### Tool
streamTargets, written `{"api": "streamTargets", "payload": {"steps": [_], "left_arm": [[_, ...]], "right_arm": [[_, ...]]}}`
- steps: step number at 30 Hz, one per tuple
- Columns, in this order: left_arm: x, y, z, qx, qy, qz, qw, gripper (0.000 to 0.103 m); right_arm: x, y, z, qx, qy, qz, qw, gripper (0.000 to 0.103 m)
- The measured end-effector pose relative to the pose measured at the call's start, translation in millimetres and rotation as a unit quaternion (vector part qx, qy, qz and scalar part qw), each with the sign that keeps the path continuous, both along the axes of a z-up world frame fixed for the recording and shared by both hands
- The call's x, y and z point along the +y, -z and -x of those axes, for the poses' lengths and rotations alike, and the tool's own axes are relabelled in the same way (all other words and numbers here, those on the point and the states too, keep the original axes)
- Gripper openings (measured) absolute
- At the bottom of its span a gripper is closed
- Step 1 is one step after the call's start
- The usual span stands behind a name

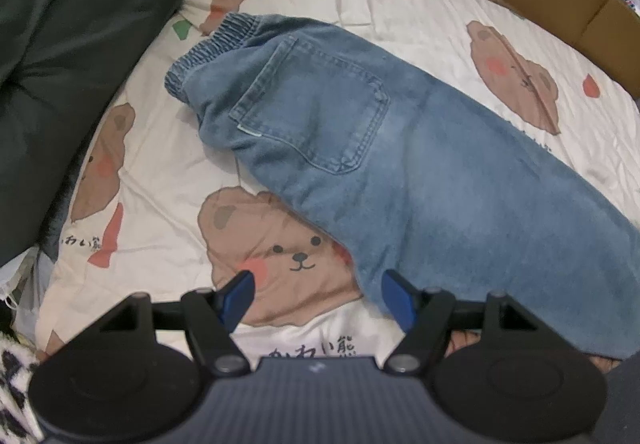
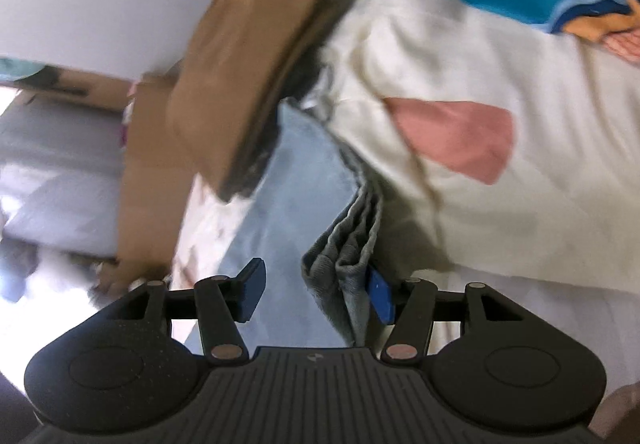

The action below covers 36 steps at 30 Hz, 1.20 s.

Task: Fold clothes

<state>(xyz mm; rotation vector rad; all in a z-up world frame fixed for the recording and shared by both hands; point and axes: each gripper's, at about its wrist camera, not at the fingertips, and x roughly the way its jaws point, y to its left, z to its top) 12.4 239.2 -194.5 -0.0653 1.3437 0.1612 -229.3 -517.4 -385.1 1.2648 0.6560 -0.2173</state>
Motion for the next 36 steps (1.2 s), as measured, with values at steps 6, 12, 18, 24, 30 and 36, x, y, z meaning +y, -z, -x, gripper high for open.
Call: {"api": "streamTargets", "payload": {"steps": [6, 12, 18, 24, 30, 36], "left_arm": [[-2, 2, 1, 0.004, 0.005, -0.001, 1.0000, 0.073], [-2, -1, 3, 0.001, 0.008, -0.001, 1.0000, 0.073], [1, 4, 6, 0.005, 0.007, 0.002, 1.0000, 0.073], [2, 13, 10, 0.021, 0.012, -0.006, 0.9997, 0.073], [0, 16, 11, 0.025, 0.021, -0.009, 0.9994, 0.073], [2, 22, 8, 0.019, 0.009, -0.001, 0.9998, 0.073]], "right_arm": [[-10, 25, -11, 0.041, -0.006, -0.016, 0.999, 0.058], [-25, 35, -22, 0.025, -0.017, -0.045, 0.999, 0.058], [-35, 22, -27, -0.024, -0.064, -0.082, 0.994, 0.058], [-44, 39, -52, 0.026, -0.090, -0.071, 0.993, 0.058], [-51, 49, -72, 0.023, -0.103, -0.084, 0.991, 0.058], [-53, 34, -84, 0.005, -0.156, -0.098, 0.983, 0.054]]}}
